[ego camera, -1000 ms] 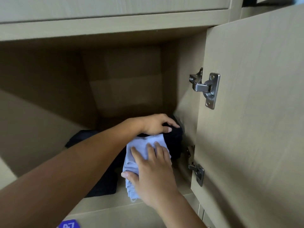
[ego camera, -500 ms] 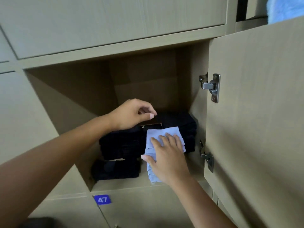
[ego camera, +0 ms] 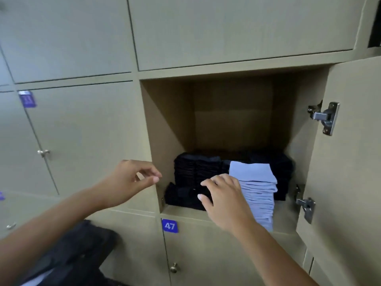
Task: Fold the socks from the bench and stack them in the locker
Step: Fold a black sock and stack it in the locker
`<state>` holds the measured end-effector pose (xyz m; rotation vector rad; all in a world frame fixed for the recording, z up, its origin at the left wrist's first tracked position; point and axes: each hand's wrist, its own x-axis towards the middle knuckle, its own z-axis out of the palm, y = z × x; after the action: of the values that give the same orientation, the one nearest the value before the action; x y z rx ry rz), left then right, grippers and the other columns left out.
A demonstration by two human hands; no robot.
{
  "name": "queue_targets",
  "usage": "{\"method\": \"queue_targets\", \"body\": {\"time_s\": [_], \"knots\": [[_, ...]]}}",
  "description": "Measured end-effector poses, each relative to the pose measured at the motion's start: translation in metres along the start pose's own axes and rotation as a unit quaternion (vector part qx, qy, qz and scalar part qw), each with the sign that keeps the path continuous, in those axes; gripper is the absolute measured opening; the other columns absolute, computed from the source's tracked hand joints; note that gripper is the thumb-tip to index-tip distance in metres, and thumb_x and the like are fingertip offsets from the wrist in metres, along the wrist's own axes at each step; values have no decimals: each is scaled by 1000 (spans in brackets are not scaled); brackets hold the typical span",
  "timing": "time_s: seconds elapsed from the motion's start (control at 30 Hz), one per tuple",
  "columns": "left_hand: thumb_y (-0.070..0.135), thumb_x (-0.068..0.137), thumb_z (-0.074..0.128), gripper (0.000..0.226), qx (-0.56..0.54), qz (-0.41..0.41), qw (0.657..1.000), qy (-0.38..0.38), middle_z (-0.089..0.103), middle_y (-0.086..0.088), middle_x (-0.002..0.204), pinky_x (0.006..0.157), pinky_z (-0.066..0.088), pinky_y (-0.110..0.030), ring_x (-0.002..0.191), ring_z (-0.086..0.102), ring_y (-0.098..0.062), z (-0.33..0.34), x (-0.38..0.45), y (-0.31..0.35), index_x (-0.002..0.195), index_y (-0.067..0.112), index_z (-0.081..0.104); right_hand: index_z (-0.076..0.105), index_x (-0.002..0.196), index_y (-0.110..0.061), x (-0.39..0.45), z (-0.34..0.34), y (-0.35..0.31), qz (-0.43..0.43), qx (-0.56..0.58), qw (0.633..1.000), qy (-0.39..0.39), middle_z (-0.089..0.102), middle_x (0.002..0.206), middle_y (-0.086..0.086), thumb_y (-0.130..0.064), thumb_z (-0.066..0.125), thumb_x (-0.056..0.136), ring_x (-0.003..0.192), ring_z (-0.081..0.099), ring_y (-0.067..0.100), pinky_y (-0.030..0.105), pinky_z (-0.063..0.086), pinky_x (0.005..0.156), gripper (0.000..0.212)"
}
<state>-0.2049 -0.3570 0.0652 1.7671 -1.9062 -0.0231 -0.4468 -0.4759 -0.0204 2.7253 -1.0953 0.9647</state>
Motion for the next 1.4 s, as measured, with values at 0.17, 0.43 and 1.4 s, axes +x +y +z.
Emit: {"method": "queue_targets", "body": {"time_s": [0.17, 0.43, 1.4], "knots": [[30, 98, 66, 10, 20, -72, 997, 4, 73, 22, 94, 76, 50, -13, 97, 65, 4, 7, -53, -43, 96, 34, 74, 47, 143, -32, -7, 9, -30, -57, 47, 994, -86, 52, 133, -14, -45, 43, 105, 128, 39, 10, 28, 28, 111, 40], [28, 96, 68, 7, 81, -181, 980, -8, 73, 14, 94, 84, 51, -24, 91, 66, -4, -2, -113, -126, 97, 26, 74, 50, 132, -36, -7, 34, -70, -94, 66, 978, -173, 53, 118, -19, -50, 48, 101, 117, 41, 4, 24, 38, 92, 34], [41, 76, 87, 60, 191, -255, 933, -166, 60, 1, 122, 98, 46, -33, 118, 53, -20, 40, -171, -262, 129, 23, 65, 54, 133, -41, 10, 101, -135, -113, 103, 936, -318, 55, 113, -22, -54, 56, 96, 102, 53, -2, 26, 48, 91, 39]]}}
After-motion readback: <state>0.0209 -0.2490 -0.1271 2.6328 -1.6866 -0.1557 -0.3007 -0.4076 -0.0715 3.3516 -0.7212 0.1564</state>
